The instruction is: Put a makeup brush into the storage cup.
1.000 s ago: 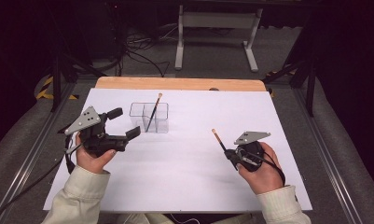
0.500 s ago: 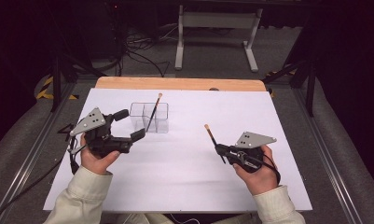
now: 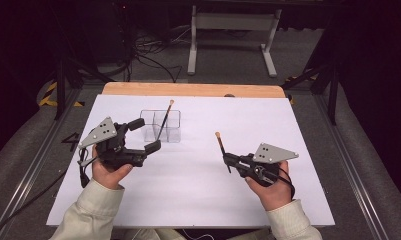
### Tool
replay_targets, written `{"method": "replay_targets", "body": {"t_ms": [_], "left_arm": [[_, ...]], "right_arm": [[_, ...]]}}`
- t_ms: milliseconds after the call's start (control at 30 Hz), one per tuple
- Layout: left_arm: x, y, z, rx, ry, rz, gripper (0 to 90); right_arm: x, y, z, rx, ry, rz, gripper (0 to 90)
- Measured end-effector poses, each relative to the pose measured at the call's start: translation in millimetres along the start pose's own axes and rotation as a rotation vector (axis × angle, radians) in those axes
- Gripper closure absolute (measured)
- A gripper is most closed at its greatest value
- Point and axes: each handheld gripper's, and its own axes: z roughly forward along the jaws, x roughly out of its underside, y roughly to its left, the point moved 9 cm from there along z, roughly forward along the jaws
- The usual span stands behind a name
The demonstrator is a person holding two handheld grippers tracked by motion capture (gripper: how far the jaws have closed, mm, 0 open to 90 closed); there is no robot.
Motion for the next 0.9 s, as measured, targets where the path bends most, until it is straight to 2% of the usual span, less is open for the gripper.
{"method": "replay_targets", "body": {"t_ms": [100, 367, 500, 633, 900], "left_arm": [[0.2, -2.8, 2.5, 0.013, -0.002, 0.004, 7.3], [-1.4, -14.6, 9.9, 0.054, -0.013, 0.02, 7.6], [-1.5, -18.9, 12.7, 0.067, -0.017, 0.023, 7.9], [0.9, -25.0, 18.4, 0.091, -0.016, 0.025, 7.7], [2.0, -30.9, 24.8, 0.107, -0.016, 0.031, 8.3]], "right_arm": [[-3.4, 3.0, 0.9, -0.027, -0.046, 0.01, 84.9], [-10.5, 11.2, 3.9, -0.067, -0.128, -0.004, 84.9], [-11.8, 15.5, 6.6, -0.086, -0.148, -0.007, 84.9], [-11.5, 17.8, 9.8, -0.083, -0.151, -0.009, 84.8], [-13.5, 25.6, 16.0, -0.101, -0.189, 0.001, 84.8]]}}
